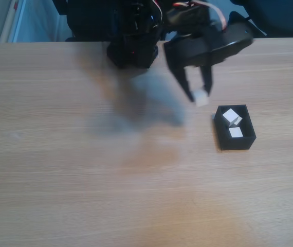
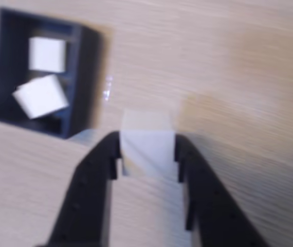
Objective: Pick blocks and place them in the box.
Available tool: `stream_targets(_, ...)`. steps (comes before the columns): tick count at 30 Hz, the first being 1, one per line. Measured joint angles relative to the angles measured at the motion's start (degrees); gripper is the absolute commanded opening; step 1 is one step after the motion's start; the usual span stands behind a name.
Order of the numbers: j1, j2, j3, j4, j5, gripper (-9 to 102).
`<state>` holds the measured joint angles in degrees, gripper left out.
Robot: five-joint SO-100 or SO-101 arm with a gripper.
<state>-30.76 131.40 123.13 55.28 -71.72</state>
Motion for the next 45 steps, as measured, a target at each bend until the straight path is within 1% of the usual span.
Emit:
stream_targets(5,-6.5,-4.48,-2.64,-3.16,2.11,0)
stream_targets(9,-9.23,-9.76,-4.75,-6.06,2.99,0)
stream_targets(17,-9.84,-18.9,-8.35,-11.07,3.08,1)
stream_targets(24,-10.28,-24.79,-12.13,-12.39,3.08,2)
stream_targets(26,-10.72,-26.28,-13.45,-12.74,3.08,4)
stream_targets(35,-9.58,-29.09,-15.38,-16.17,1.49,10)
stream_targets(40,-9.67,-29.27,-15.38,-16.26,1.41,11)
stream_targets(42,-9.23,-29.27,-15.38,-16.26,1.41,10)
stream_targets(43,-8.96,-29.27,-15.38,-16.26,1.41,8)
stream_targets(44,-8.7,-29.27,-15.38,-16.26,1.32,5)
stream_targets(45,-8.44,-29.0,-15.21,-16.08,0.88,0)
